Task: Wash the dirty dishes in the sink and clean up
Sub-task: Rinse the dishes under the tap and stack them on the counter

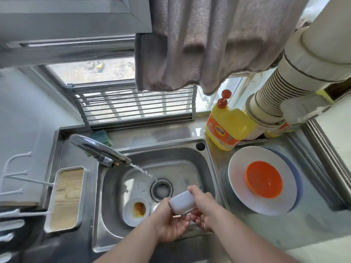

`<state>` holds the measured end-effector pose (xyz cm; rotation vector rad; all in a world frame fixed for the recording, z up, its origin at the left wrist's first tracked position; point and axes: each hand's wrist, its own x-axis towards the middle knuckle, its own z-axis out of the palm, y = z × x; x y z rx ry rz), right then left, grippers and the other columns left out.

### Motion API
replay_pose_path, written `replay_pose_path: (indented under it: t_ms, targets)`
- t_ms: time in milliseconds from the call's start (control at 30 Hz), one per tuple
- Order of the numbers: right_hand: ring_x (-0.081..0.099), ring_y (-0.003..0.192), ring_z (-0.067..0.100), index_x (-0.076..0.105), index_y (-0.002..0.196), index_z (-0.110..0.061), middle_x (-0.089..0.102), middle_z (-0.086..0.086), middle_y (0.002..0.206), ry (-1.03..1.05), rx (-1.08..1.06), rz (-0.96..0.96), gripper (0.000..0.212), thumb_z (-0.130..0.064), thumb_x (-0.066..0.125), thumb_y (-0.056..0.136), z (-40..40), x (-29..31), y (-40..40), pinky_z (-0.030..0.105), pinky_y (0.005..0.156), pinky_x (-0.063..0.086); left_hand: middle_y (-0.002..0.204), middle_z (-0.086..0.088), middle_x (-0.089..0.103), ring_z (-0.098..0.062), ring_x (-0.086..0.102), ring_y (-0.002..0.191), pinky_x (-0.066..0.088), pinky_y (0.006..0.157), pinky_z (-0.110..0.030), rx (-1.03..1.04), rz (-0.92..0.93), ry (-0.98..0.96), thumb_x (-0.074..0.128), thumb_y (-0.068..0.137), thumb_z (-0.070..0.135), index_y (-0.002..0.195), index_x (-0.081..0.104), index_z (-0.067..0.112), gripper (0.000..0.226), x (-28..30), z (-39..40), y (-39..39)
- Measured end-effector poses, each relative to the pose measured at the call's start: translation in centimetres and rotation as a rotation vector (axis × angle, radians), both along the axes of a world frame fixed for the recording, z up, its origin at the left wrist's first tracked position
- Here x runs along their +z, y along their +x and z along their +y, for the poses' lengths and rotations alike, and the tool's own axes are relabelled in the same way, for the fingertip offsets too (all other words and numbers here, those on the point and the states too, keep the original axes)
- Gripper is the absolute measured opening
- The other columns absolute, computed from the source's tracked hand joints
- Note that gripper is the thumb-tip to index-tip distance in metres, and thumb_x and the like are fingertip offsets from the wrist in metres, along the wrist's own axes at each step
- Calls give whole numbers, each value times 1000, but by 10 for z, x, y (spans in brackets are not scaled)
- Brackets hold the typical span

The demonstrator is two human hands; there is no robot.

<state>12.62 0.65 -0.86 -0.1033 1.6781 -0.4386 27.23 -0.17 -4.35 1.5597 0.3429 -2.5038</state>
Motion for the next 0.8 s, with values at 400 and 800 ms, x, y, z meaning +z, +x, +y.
replay_pose_path:
  t_ms: [400,800]
  targets:
    - [64,104,24,63,131,-44,65,0,119,-589,83,126,55,-3,52,97,21,75,-123,32,74,62,114,-17,68,-33,69,99,55,91,-41,58,61,-490,71,95,35,131,67,10,44,73,-24,-77]
    - [74,85,28,65,137,-22,70,7,110,-468,-82,434,40,-7,53,102,60,60,-230,47,80,65,90,-16,79,-24,75,74,66,78,-41,-384,-272,-919,55,101,5,112,71,11,20,83,-6,-194]
